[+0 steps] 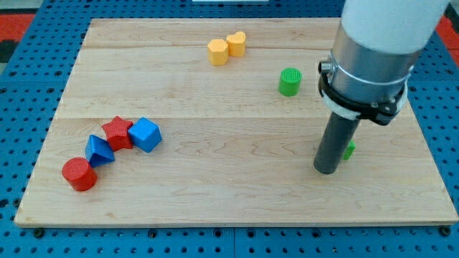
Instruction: Slide the green star to the bottom right side of the board
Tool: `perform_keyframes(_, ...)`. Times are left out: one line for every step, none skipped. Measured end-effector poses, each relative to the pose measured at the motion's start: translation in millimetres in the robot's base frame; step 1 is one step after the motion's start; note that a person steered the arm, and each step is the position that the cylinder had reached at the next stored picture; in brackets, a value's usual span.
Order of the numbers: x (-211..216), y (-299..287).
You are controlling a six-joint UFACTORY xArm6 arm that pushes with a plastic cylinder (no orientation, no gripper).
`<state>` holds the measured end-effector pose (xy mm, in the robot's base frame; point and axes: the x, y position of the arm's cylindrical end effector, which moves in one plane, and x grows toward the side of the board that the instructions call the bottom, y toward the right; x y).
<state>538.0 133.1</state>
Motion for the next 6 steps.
perform_keyframes(-40, -30)
perform_keyframes(-59, -40)
perform_keyframes(-59, -15)
perform_keyframes(-40, 44)
perform_keyframes(-24, 47)
perform_keyframes(-7, 65)
